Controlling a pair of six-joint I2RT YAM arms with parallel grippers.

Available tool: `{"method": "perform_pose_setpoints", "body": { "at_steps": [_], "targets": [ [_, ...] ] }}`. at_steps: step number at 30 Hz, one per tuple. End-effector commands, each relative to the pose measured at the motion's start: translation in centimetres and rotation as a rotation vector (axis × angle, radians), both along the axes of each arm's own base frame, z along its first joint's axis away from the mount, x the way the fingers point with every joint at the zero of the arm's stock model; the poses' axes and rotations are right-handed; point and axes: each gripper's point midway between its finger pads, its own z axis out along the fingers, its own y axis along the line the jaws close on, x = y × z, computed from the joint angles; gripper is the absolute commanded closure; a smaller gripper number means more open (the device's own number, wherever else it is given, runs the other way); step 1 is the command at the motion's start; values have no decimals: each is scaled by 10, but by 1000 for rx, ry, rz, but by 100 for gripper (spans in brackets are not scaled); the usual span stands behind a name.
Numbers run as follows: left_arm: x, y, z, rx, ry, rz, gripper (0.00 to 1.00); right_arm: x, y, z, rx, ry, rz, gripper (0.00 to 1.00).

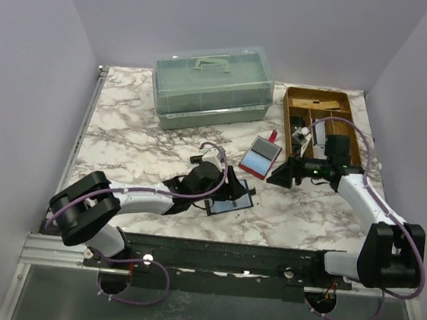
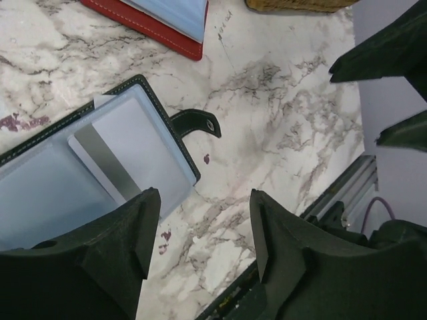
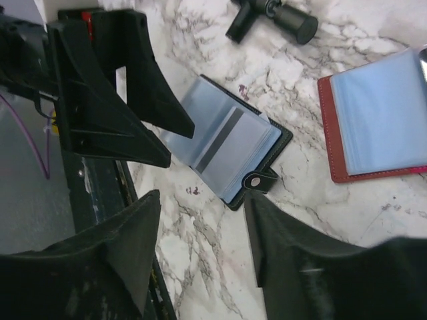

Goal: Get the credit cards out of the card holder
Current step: Remove the credit card from the card holder.

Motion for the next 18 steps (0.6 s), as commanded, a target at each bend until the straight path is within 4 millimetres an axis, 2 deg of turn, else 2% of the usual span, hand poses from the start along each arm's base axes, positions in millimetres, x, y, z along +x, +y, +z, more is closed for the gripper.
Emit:
{"method": "perform_pose_setpoints", "body": {
  "at_steps": [1, 4, 7, 13, 18],
  "targets": [
    [18, -17, 0, -10, -27, 28, 43, 4, 20, -26, -70, 74, -9, 48],
    [19, -12, -19, 27, 3, 56, 53, 8, 29, -41, -89, 150, -15, 64],
    [19, 1, -41, 78, 39, 97, 60, 8, 40, -51, -95, 211, 1, 72],
    [13, 31, -80, 149, 117, 157, 70, 4, 72, -63, -104, 318, 102, 81],
    [11, 46, -89, 170, 134, 175, 72, -4, 90, -86, -158, 383, 141, 83]
  ]
}}
